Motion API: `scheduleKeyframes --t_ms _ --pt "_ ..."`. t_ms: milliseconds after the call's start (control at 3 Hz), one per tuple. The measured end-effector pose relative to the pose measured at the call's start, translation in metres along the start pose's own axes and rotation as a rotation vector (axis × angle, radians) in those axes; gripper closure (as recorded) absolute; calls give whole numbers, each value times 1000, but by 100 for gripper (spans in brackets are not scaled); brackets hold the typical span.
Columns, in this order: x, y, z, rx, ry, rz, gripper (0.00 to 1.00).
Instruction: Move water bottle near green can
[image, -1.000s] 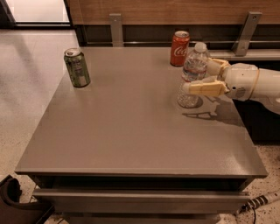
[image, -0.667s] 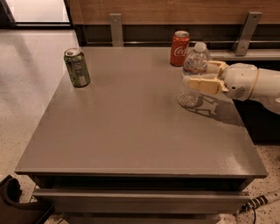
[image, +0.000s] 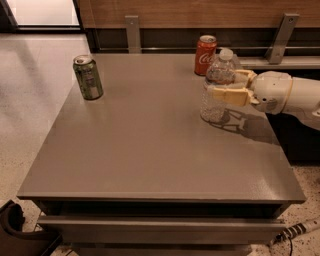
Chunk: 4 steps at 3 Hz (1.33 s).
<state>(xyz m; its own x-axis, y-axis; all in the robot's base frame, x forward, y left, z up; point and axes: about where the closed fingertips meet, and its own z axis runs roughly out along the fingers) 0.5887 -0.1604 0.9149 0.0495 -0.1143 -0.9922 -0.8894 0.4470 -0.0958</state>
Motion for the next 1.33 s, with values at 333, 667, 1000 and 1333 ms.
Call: scheduleKeyframes --t_ms 333,667,1000,1333 --pt "-5 0 5 -12 2 -7 100" --pt "-27 1 27 -52 21 -27 100" --pt "-67 5 72 -127 72 -60 100" --pt "-88 16 124 -172 100 -42 100"
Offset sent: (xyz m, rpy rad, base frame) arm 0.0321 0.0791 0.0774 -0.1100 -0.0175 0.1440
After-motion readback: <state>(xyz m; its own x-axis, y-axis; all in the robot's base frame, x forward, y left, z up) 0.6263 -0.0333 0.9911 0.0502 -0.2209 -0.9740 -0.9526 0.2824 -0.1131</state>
